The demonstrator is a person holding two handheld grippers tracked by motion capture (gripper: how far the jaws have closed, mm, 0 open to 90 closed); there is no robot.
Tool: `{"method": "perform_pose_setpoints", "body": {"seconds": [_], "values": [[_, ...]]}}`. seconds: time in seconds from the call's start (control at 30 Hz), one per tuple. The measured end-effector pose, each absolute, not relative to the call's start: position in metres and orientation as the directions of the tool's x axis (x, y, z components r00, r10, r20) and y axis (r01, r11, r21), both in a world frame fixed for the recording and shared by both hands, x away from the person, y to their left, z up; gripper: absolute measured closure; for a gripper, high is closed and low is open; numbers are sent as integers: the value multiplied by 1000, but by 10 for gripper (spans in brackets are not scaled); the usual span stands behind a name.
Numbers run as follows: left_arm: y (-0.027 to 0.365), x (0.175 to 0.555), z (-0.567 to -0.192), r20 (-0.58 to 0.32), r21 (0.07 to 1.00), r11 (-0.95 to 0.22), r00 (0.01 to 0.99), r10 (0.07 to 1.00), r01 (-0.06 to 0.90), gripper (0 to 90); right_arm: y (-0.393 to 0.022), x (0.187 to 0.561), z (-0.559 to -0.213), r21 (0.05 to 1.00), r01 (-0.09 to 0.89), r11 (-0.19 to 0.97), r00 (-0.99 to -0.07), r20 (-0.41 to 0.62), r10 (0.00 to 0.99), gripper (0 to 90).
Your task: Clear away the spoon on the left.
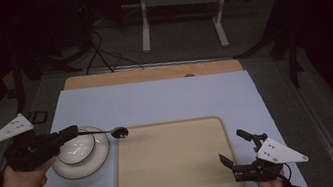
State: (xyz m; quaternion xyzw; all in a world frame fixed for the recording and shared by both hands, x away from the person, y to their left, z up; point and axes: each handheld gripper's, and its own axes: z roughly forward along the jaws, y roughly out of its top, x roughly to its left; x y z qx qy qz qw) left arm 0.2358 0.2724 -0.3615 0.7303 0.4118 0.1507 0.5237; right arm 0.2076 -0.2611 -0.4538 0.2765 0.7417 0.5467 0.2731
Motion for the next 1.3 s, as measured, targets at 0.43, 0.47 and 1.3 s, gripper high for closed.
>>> {"method": "perform_pose_setpoints", "body": {"seconds": [0.43, 0.47, 1.3], "values": [[238, 251, -354, -157, 877, -254, 743, 651, 408, 899, -261, 208, -454, 961, 110, 252, -704, -104, 703, 98], [236, 251, -354, -151, 877, -261, 747, 648, 403, 899, -261, 208, -454, 961, 110, 253, -704, -104, 702, 98], [176, 271, -356, -81, 792, -515, 893, 443, 327, 899, -261, 208, -454, 963, 99, 251, -719, -105, 687, 98]]}}
